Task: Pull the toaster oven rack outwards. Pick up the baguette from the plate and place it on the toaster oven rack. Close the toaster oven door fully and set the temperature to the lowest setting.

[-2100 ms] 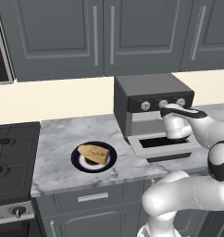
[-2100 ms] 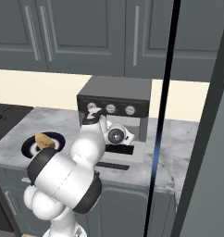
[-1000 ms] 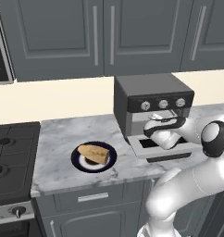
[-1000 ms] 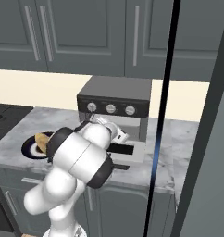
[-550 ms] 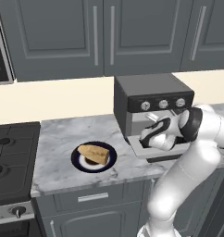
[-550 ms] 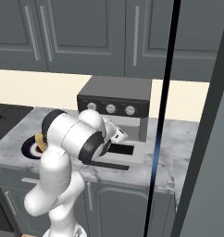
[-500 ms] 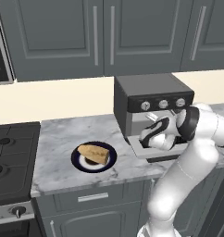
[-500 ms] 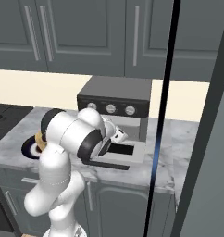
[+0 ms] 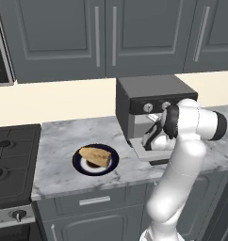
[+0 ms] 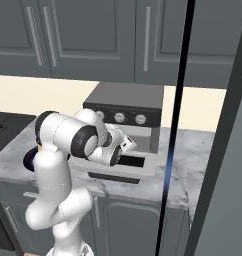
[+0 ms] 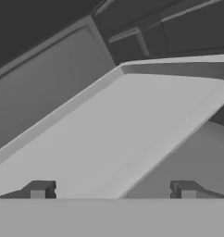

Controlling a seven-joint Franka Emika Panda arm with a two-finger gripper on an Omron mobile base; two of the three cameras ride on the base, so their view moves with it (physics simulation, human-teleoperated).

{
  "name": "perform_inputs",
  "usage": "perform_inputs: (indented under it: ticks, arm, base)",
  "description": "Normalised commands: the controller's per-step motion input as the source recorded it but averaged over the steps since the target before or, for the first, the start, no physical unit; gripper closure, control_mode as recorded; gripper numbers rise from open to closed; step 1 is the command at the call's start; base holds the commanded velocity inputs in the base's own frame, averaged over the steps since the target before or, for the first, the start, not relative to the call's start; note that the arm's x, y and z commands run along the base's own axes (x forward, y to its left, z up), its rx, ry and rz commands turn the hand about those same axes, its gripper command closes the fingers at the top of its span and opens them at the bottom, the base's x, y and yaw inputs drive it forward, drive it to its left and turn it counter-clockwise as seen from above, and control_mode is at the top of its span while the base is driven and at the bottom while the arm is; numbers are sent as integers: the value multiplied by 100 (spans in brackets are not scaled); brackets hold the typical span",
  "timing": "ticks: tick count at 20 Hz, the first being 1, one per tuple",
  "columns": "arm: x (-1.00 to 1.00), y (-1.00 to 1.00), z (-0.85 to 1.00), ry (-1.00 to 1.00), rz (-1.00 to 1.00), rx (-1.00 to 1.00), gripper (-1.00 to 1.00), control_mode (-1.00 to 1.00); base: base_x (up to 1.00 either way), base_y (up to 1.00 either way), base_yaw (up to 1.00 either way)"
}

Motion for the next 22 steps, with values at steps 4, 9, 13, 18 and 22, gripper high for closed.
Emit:
perform_inputs:
  ticks: [4,9,13,18,22]
  arm:
    - [6,-7,-35,32,-2,0,-100,-100]
    - [0,0,-55,66,0,0,-100,-100]
    - [0,0,-53,74,0,0,-100,-100]
    - [-6,0,-41,70,0,7,100,-100]
    - [-65,-2,-26,57,0,31,100,-100]
  base:
    - [0,0,0]
    - [0,0,0]
    - [0,0,0]
    - [0,0,0]
    - [0,0,0]
